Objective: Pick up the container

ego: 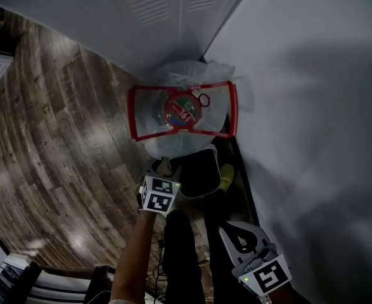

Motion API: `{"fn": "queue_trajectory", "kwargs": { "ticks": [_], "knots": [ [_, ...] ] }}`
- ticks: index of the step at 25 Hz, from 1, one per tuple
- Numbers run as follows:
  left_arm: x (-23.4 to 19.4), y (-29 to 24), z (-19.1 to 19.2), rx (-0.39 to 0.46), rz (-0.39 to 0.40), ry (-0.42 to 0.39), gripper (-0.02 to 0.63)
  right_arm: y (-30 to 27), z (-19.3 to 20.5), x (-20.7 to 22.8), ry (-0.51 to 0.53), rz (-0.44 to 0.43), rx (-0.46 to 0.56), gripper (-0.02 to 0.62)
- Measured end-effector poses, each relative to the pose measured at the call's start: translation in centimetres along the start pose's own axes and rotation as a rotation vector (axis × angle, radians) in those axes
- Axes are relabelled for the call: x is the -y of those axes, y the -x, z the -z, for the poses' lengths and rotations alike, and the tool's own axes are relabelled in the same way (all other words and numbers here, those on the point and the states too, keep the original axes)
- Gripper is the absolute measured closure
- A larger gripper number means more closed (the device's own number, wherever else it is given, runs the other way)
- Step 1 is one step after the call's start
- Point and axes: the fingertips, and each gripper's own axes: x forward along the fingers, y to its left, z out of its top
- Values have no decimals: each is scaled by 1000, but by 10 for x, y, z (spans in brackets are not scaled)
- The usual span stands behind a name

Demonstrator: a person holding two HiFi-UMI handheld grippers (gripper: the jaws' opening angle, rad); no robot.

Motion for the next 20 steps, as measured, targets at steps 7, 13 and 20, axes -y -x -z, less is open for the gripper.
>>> {"fn": "queue_trajectory", "kwargs": {
  "ticks": [7, 13, 20],
  "knots": [
    [14, -15, 0, -71, 73, -82, 373, 5, 14, 3, -23, 7, -20, 561],
    [56, 1, 12, -180, 196, -278, 467, 11, -7, -2, -32, 0, 21, 561],
    [90, -17, 24, -301, 262, -465, 491, 18, -6, -2, -33, 2, 20, 561]
  ]
}}
